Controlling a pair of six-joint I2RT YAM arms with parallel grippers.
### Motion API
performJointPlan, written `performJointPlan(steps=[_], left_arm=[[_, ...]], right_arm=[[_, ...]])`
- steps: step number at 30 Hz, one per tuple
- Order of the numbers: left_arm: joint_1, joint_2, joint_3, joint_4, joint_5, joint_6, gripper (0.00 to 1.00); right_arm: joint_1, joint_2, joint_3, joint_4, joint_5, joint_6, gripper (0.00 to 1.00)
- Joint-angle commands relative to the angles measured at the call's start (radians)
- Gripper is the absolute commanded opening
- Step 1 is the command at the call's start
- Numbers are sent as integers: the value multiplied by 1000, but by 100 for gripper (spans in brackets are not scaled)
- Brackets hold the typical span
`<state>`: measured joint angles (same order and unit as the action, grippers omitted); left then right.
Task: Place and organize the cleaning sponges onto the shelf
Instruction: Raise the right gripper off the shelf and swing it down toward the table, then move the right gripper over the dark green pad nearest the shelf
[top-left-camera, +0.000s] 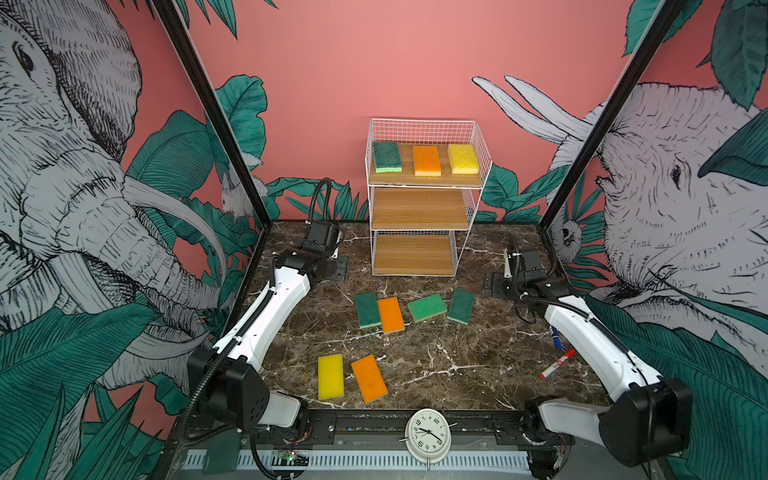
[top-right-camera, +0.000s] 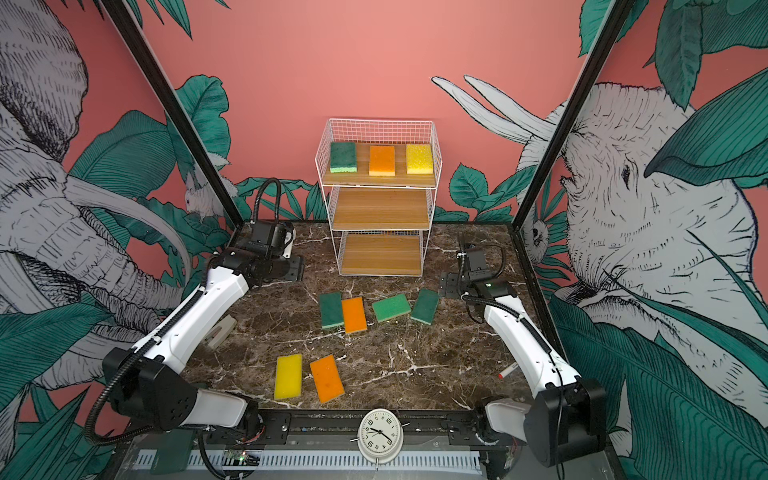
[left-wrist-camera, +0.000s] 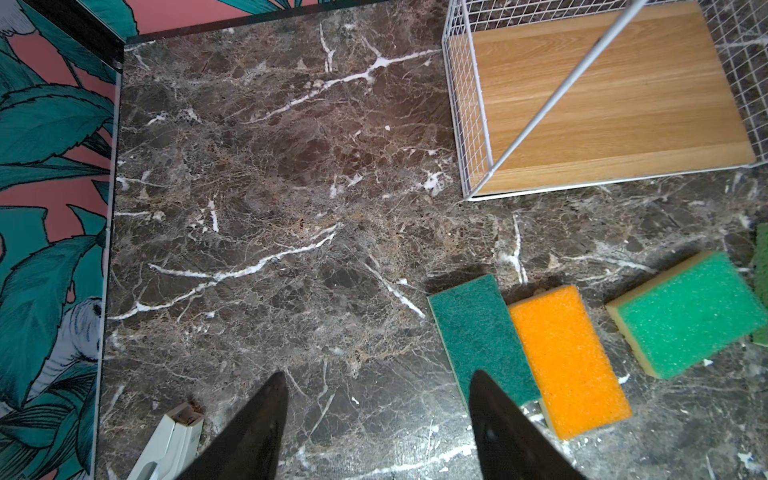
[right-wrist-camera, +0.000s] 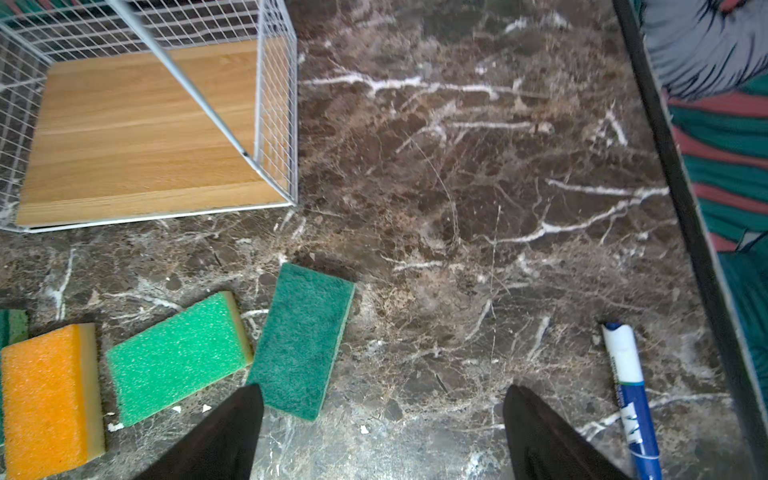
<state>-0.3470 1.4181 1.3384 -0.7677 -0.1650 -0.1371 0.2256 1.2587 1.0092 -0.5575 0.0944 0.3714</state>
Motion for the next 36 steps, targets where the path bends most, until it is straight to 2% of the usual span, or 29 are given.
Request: performJointPlan(steps=[1, 11, 17, 27, 36], left_arm=[[-22, 10, -27, -1, -30, 11, 70], [-34, -19, -171, 108, -52, -15, 70], [-35, -54, -279, 178, 6, -28, 70], [-36, -74, -379, 247, 27, -83, 71], [-36, -89, -443, 298, 42, -138, 70]], right_arm=[[-30, 19, -26, 61, -61, 43, 92], [-90, 47, -135, 143, -130, 137, 92], [-90, 26, -200, 171, -161, 206, 93], [-88, -52, -299, 200, -191, 301, 92], [29, 6, -286, 218, -151, 358, 93]])
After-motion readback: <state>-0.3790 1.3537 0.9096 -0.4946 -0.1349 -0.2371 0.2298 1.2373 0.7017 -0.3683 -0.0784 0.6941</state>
